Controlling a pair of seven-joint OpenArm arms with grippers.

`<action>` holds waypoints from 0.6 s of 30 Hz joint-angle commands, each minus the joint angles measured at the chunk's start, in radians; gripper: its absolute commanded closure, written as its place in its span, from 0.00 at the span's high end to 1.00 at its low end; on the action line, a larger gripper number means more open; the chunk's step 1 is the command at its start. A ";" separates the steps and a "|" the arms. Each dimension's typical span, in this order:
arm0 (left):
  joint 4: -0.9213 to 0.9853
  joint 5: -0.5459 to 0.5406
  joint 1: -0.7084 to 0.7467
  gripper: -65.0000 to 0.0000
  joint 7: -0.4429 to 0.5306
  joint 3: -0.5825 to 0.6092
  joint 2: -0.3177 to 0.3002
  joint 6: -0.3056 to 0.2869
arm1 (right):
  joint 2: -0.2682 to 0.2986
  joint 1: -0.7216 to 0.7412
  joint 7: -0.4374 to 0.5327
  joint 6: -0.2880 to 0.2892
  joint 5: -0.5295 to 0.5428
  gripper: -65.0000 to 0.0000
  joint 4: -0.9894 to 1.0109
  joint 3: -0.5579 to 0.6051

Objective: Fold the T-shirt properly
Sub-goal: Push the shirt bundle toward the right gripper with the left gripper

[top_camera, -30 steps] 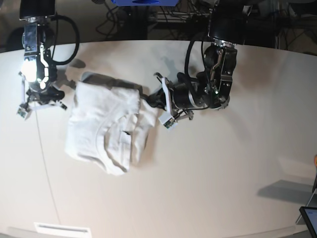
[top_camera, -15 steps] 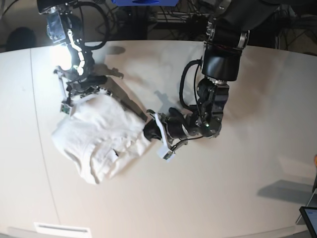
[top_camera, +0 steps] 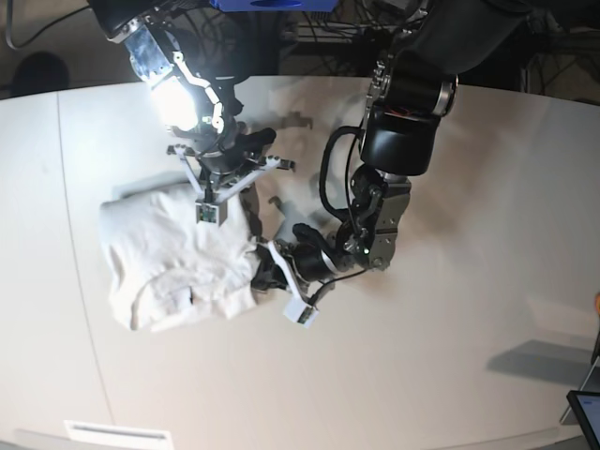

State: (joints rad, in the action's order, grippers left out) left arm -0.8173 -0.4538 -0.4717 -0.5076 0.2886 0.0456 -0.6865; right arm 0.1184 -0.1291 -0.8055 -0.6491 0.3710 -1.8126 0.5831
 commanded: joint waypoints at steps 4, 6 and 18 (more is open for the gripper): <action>-0.081 -0.026 -0.045 0.00 -0.019 -0.005 -0.076 -0.012 | 0.048 -0.034 0.019 -0.049 -0.002 0.06 -0.042 -0.041; -0.126 -0.027 -0.029 0.00 -0.041 -0.007 -0.120 -0.012 | 0.051 -0.073 0.021 -0.049 -0.002 0.06 -0.048 -0.093; -0.511 -0.027 0.250 0.00 -0.211 -0.200 -0.194 -0.012 | 0.103 -0.102 0.018 -0.049 -0.004 0.06 -0.045 -0.476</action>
State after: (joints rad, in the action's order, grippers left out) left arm -1.3140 -0.4633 -0.2031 -0.7322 0.0845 -0.1505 -0.6857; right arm 0.2218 -0.2440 -0.8036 -0.7010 0.3737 -1.8408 0.1047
